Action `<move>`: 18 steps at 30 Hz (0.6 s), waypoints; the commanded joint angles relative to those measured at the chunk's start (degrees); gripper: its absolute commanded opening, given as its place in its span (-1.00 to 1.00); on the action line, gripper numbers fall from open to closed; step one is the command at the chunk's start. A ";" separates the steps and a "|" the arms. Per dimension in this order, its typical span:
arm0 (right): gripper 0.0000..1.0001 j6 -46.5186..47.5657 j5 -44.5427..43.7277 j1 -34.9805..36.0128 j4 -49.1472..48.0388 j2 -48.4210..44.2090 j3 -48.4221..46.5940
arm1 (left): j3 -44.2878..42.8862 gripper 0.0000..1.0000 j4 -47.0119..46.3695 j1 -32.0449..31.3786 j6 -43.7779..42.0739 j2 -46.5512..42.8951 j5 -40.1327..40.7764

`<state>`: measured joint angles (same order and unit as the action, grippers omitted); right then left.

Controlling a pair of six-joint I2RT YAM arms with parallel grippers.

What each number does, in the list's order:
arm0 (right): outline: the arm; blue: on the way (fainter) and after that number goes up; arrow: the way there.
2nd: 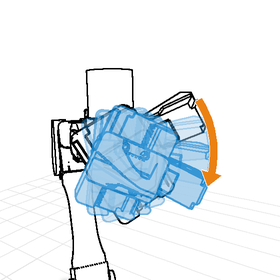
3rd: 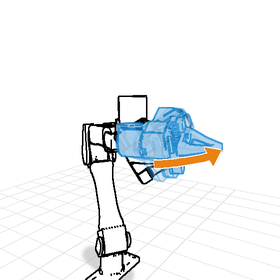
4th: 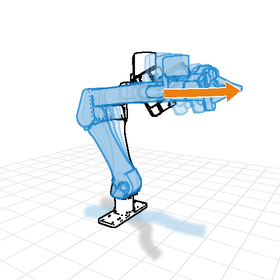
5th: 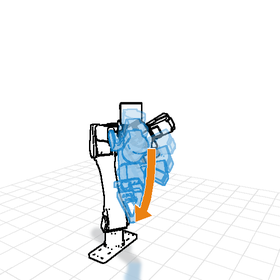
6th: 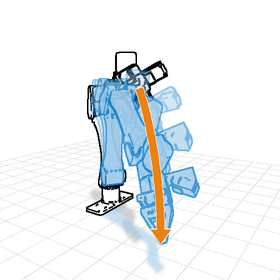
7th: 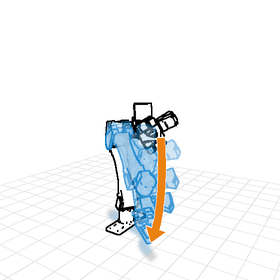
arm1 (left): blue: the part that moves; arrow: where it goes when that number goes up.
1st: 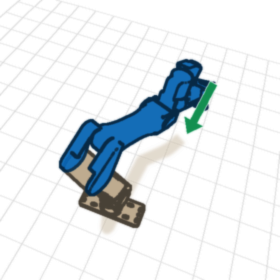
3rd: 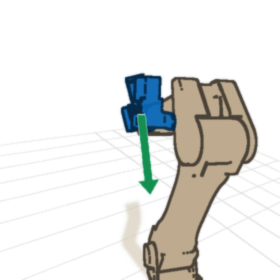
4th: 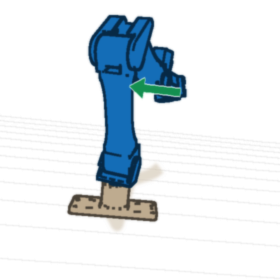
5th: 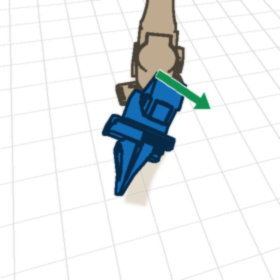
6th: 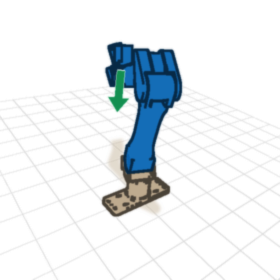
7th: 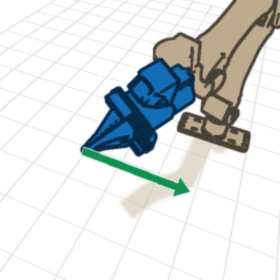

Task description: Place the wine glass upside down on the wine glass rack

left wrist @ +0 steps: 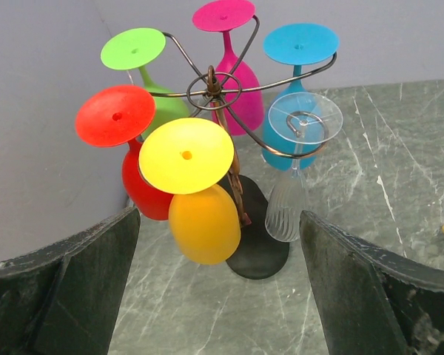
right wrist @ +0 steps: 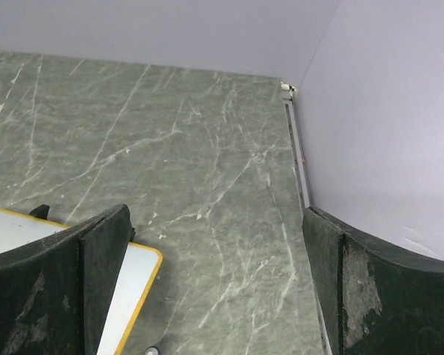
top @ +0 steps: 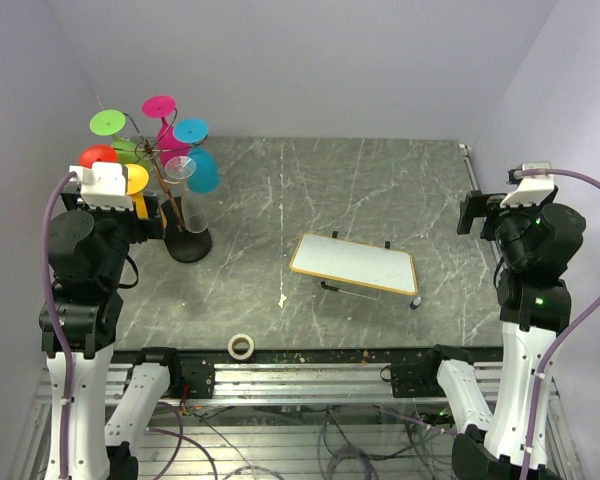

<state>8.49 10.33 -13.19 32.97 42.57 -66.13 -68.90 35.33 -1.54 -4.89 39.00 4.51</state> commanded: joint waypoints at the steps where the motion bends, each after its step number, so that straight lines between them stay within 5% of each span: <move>1: 0.99 -0.93 1.17 -0.52 -0.14 -0.32 1.04 | 1.21 0.98 -2.71 0.66 0.63 -0.90 0.47; 18: 1.00 -1.28 3.24 -1.04 0.25 -0.71 1.62 | 2.95 0.99 -1.86 0.66 -0.04 -2.42 -1.80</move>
<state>7.70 12.47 -13.56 32.97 42.41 -64.99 -66.24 34.98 -1.52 -4.91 37.34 4.12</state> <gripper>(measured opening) 0.996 0.992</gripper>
